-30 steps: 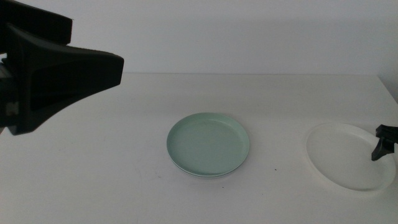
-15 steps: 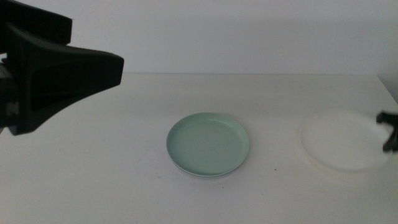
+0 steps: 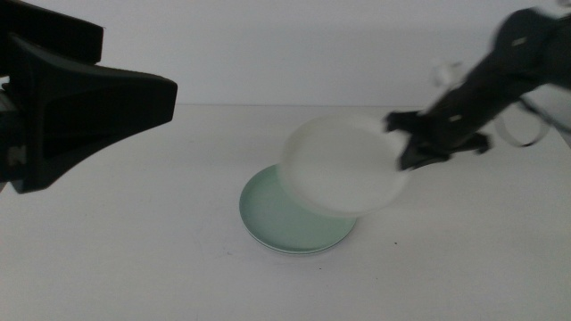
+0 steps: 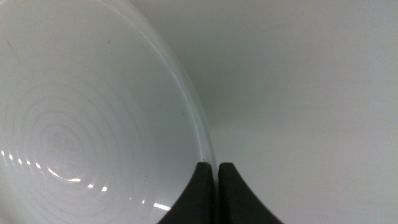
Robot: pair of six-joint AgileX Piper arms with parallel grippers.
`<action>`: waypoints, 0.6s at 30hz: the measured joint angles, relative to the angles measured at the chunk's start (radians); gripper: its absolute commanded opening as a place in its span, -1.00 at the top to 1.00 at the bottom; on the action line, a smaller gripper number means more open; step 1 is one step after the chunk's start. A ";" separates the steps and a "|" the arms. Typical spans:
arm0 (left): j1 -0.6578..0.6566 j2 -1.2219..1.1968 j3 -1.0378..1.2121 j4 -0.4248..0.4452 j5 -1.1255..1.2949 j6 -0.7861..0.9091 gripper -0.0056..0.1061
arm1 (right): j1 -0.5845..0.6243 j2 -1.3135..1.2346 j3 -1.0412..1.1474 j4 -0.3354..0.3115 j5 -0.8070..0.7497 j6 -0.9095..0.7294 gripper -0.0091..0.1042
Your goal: Stack the three bowls on top of each other.
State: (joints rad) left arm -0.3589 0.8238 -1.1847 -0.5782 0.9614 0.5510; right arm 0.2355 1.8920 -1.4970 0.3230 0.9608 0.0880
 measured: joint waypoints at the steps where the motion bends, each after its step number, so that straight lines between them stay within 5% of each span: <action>1: 0.000 0.000 0.000 0.000 0.000 0.000 -0.78 | 0.023 0.011 -0.004 0.002 -0.007 0.012 0.88; 6: 0.000 0.000 0.000 0.000 0.000 0.000 -0.78 | 0.114 0.066 -0.009 0.024 -0.040 0.041 0.88; 18: 0.000 0.000 0.000 0.000 0.000 0.000 -0.78 | 0.124 0.120 -0.014 0.071 -0.088 0.049 0.86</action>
State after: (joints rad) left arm -0.3589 0.8238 -1.1847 -0.5782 0.9614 0.5510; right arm 0.3596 2.0116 -1.5106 0.3935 0.8725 0.1369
